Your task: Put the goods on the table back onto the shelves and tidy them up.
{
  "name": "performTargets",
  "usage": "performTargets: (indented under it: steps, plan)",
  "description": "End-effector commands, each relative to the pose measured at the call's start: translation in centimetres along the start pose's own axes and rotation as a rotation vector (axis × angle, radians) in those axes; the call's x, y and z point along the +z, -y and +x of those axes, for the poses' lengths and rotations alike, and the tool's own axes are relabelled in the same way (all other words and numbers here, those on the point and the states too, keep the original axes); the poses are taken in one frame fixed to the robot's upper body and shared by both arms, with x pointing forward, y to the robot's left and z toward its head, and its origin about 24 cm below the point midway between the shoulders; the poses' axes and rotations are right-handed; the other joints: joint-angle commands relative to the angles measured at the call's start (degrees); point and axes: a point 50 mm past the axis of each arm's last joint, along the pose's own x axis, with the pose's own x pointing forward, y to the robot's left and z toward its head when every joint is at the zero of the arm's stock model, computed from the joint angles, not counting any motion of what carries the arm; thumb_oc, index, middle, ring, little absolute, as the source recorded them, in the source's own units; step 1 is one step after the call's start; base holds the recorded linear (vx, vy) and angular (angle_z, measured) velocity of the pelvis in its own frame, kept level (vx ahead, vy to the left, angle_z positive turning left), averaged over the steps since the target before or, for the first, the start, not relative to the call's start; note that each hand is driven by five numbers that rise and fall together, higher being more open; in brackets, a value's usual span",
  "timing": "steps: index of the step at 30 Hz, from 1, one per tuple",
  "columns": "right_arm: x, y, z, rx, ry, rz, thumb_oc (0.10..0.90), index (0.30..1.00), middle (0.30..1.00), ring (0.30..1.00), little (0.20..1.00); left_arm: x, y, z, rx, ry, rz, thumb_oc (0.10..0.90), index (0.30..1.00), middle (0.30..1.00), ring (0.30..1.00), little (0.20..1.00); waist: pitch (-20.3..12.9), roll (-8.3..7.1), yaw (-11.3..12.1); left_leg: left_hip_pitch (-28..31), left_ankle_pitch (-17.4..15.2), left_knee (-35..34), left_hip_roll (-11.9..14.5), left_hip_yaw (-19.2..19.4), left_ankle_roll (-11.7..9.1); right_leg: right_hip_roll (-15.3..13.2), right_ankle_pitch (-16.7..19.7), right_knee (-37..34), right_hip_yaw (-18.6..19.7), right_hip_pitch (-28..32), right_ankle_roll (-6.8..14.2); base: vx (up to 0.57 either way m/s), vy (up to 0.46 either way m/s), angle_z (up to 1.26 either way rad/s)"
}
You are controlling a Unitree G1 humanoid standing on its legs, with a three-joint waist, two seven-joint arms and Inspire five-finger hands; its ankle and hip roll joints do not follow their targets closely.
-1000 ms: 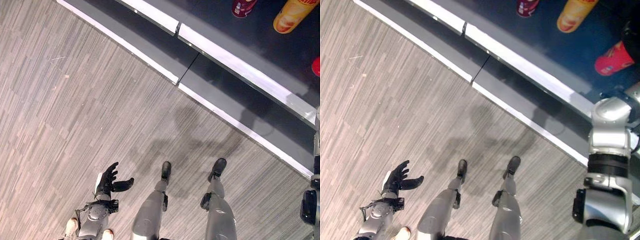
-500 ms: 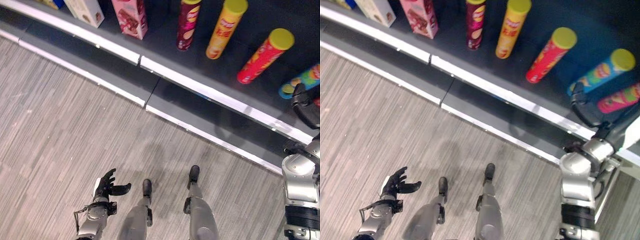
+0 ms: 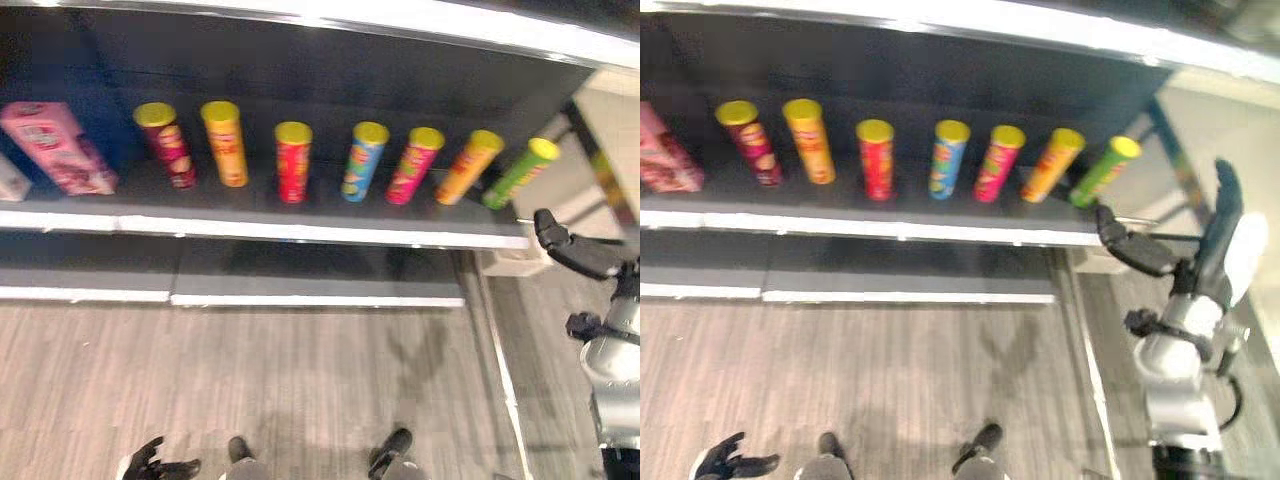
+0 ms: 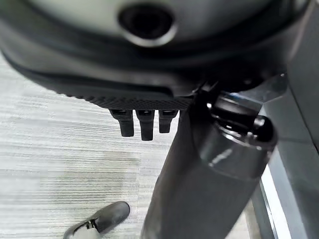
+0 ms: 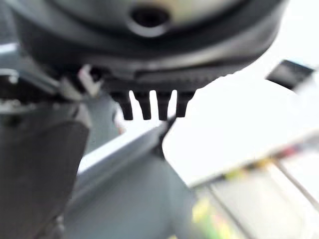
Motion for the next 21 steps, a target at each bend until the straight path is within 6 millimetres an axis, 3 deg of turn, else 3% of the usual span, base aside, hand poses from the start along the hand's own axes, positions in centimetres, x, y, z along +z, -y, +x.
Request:
performTargets:
  steps: [1,5,7,9,11,12,14,16,17,19,21]
  plan:
    - [2.9,5.2,3.1,-0.179,0.155,0.007,0.800,0.900,0.900,0.900,0.900,4.0,2.4,0.3,-0.088,0.156,-0.005,0.800,0.900,0.900,0.900,0.900,-1.07,1.04,-1.15,-1.20,-1.27,-9.23,-4.13,-3.01,-1.78,-1.60,-1.14,-3.17,5.45,2.03,9.95,0.12,-0.282,-0.83]
    - [3.5,7.0,3.5,-0.194,0.201,-0.018,0.800,0.900,0.900,0.900,0.900,4.6,3.4,0.0,-0.133,0.194,-0.007,0.800,0.900,0.900,0.900,0.900,-1.57,2.92,-3.37,0.49,0.20,-7.85,-0.03,-2.17,-4.04,2.34,-5.81,-2.56,7.40,2.36,8.52,0.10,-0.252,-0.48]
    - [4.0,7.6,3.6,-0.211,0.224,0.022,0.800,0.900,0.900,0.900,0.900,4.8,4.1,-0.3,-0.165,0.208,0.001,0.800,0.900,0.900,0.900,0.900,-2.04,4.46,-5.13,1.60,3.87,-3.98,3.84,-1.52,-5.56,6.80,-9.02,-3.26,9.10,3.27,5.83,0.15,-0.387,-0.19]
    - [4.4,7.4,3.6,-0.206,0.244,0.045,0.800,0.900,0.900,0.900,0.900,4.8,4.5,-0.3,-0.181,0.208,0.005,0.800,0.900,0.900,0.900,0.900,-1.70,5.39,-5.21,1.57,8.15,0.28,7.16,-2.16,-6.88,10.41,-10.91,-4.83,10.03,4.99,3.72,0.12,-0.300,-0.45]
    - [5.2,7.0,3.6,-0.192,0.275,0.077,0.800,0.900,0.900,0.900,0.900,5.0,4.7,-0.4,-0.190,0.219,0.014,0.800,0.900,0.900,0.900,0.900,-1.12,5.63,-5.08,0.99,8.82,3.63,6.88,-5.08,-6.09,12.28,-12.35,-5.10,11.61,5.38,2.38,0.09,-0.215,-0.76]
    - [5.6,6.7,3.8,-0.178,0.291,0.084,0.800,0.900,0.900,0.900,0.900,5.1,5.0,-0.5,-0.199,0.228,0.006,0.800,0.900,0.900,0.900,0.900,-0.81,5.43,-4.58,0.24,7.36,5.11,5.45,-8.09,-4.98,12.89,-12.97,-5.20,12.77,5.54,1.81,0.06,-0.166,-0.87]
    - [6.4,6.3,4.1,-0.148,0.323,0.102,0.800,0.900,0.900,0.900,0.900,5.6,5.6,-0.6,-0.212,0.247,-0.010,0.800,0.900,0.900,0.900,0.900,0.21,4.11,-3.27,-4.62,0.98,5.88,-1.48,-14.83,-1.27,12.97,-12.71,-5.42,14.94,5.36,1.34,-0.01,-0.131,-1.07]
    - [6.6,6.2,4.5,-0.145,0.329,0.114,0.800,0.900,0.900,0.900,0.900,5.5,6.0,-0.8,-0.226,0.248,-0.005,0.800,0.900,0.900,0.900,0.900,0.13,3.78,-2.82,-6.00,-2.70,2.74,-5.27,-17.26,-0.37,13.06,-12.65,-5.42,16.67,5.03,1.98,0.04,-0.015,-0.83]
    - [6.7,6.1,4.5,-0.144,0.330,0.115,0.800,0.900,0.900,0.900,0.900,5.5,6.0,-0.8,-0.226,0.248,-0.006,0.800,0.900,0.900,0.900,0.900,0.14,3.72,-2.73,-5.76,-2.66,2.48,-5.41,-17.01,-0.28,12.93,-12.64,-5.42,16.84,5.02,2.07,0.10,0.070,-0.63]
    - [7.0,5.6,5.0,-0.137,0.339,0.130,0.800,0.900,0.900,0.900,0.900,5.4,6.4,-0.9,-0.247,0.255,0.018,0.800,0.900,0.900,0.900,0.900,0.39,4.38,-0.85,-8.51,-0.80,-3.51,-11.66,-21.18,0.00,13.97,-12.29,-5.42,19.71,4.83,2.75,0.12,0.071,-0.63]
    - [7.1,5.3,5.4,-0.130,0.342,0.126,0.800,0.900,0.900,0.900,0.900,5.4,6.7,-0.9,-0.251,0.254,0.030,0.800,0.900,0.900,0.900,0.900,0.64,4.91,0.25,-10.87,1.92,-6.90,-15.26,-24.56,0.14,15.07,-12.28,-5.42,21.75,5.20,2.65,0.11,0.034,-0.60]
